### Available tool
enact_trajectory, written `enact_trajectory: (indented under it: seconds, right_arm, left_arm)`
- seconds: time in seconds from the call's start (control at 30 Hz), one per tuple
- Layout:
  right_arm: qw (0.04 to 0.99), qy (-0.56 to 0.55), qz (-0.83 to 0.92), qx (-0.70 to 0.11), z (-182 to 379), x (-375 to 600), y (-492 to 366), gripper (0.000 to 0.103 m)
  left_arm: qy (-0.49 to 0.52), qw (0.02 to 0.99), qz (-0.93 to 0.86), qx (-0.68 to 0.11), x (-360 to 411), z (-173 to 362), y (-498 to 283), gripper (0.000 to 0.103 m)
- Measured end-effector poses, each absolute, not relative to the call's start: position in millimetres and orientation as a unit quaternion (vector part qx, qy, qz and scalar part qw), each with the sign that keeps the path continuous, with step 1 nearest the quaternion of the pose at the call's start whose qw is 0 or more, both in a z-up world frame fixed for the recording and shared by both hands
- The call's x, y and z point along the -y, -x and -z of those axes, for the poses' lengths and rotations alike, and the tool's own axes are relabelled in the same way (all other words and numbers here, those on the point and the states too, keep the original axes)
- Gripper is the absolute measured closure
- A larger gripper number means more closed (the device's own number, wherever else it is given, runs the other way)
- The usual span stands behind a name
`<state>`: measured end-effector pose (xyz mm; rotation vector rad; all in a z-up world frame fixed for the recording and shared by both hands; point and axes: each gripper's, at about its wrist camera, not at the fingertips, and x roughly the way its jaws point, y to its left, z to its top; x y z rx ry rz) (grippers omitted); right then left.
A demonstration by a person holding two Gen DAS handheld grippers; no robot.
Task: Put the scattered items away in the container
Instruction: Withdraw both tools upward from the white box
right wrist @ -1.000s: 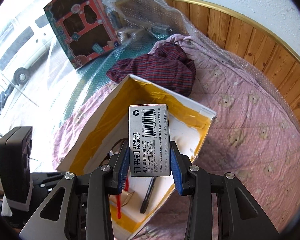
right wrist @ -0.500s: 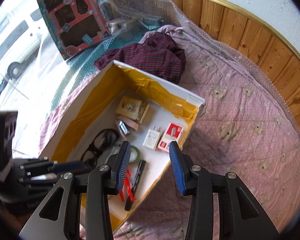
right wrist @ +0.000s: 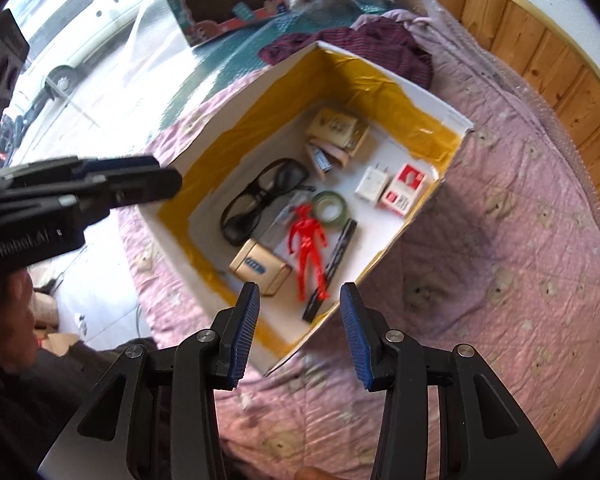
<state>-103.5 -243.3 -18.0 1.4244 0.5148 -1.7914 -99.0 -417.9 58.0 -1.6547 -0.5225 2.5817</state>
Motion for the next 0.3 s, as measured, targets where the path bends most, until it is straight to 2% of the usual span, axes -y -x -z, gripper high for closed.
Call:
enact_trajectory:
  seconds: [0.3]
  right_arm:
    - [0.41, -0.519, 0.72, -0.208, -14, 261, 76, 0.058]
  left_arm:
    - [0.507, 0.01, -0.844, 0.172, 428, -80, 66, 0.068]
